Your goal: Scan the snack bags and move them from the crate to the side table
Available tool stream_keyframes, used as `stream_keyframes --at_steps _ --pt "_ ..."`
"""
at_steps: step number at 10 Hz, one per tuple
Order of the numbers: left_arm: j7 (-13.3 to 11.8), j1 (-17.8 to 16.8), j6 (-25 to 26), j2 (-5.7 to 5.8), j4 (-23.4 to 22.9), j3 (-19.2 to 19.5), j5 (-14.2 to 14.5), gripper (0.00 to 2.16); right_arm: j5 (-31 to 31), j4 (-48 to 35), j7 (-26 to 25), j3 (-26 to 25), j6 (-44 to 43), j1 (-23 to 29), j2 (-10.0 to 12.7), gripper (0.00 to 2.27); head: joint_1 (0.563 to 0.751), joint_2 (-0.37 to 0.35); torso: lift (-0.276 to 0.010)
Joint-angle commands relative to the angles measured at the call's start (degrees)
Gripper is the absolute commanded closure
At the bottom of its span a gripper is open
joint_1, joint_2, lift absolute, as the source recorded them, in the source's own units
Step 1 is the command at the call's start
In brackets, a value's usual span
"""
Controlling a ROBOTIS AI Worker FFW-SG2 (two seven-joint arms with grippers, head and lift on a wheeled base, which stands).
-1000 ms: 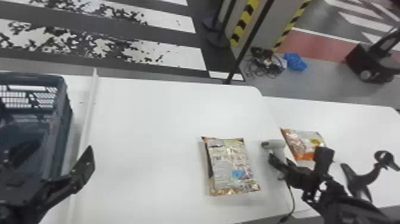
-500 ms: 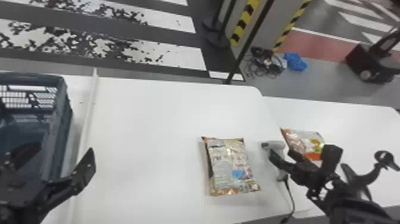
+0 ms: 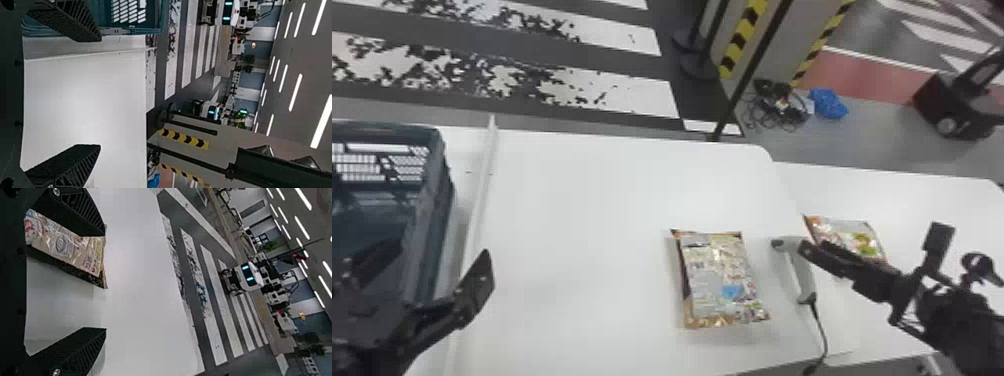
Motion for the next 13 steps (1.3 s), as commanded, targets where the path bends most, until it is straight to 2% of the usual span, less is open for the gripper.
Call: stream_keyframes --at_steps 1,2,4,6,10,11,13 --pt "0.08 0.0 -0.37 -0.17 0.43 -0.01 -0.07 0.02 0.03 -0.22 2.56 1.91 11.96 -2.18 -0.95 0.07 0.695 -0.35 -0.087" --pt "0.08 -0.17 -0.55 -0.26 0.69 -0.01 -0.15 0.02 -0.41 -0.22 3.88 5.07 17.93 -3.76 -2.36 0.08 0.695 -0.35 -0.087" --pt "-0.63 -0.52 -1.78 -0.35 2.1 -0.01 -0.24 0.02 1.79 2.95 5.19 11.58 20.22 -7.8 -4.11 0.14 0.695 -0.35 -0.087" --pt "-0.63 -0.79 -1.95 -0.44 2.89 0.08 -0.24 0.02 4.42 7.17 6.25 16.67 16.7 -10.61 -4.2 0.15 0.695 -0.35 -0.087" --pt "-0.98 -2.37 -1.6 -0.52 3.77 -0.62 -0.24 0.02 7.59 8.22 6.34 21.51 14.94 -10.88 -3.76 0.22 0.695 -0.35 -0.087" --pt "-0.98 -2.37 -1.6 -0.52 3.86 -0.62 -0.24 0.02 9.08 9.19 5.99 22.91 13.01 -11.14 -3.59 0.4 0.695 -0.35 -0.087" --pt "-0.98 -2.28 -1.78 -0.35 3.94 -0.45 -0.24 0.02 11.37 10.15 4.49 24.5 8.97 -11.41 -2.27 1.86 0.695 -0.35 -0.087"
